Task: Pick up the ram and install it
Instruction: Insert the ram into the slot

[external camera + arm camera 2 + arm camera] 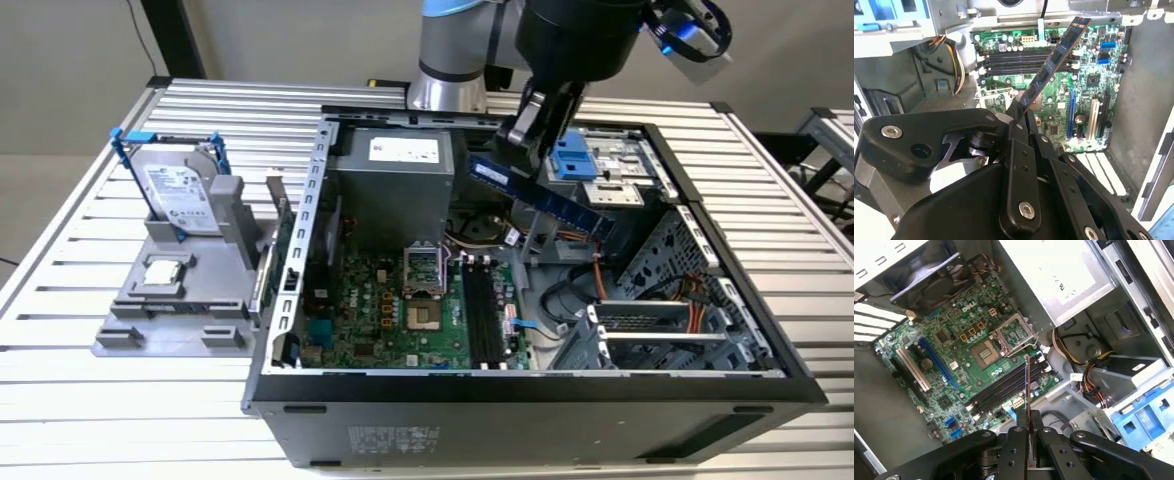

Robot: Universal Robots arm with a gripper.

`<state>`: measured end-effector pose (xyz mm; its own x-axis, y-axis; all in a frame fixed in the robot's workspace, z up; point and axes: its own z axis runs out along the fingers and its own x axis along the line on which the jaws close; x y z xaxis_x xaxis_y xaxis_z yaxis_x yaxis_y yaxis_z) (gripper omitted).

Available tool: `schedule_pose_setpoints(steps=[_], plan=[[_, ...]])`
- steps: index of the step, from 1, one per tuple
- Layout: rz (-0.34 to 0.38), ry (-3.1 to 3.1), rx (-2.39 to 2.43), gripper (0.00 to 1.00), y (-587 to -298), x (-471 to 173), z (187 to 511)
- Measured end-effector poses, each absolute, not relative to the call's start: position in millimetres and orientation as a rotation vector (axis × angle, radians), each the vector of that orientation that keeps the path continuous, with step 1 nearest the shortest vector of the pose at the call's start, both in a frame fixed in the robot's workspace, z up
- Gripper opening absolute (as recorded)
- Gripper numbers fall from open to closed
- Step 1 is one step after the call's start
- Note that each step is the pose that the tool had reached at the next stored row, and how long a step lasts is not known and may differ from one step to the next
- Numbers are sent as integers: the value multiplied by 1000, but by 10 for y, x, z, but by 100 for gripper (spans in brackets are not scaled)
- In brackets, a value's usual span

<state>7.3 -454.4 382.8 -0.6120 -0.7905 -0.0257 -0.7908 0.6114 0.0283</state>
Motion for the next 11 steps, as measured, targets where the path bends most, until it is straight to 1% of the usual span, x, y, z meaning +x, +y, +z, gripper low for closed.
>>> schedule_pose_setpoints(steps=[11], plan=[[55, 2927, -1099, 0, -4544, 73, 3826]])
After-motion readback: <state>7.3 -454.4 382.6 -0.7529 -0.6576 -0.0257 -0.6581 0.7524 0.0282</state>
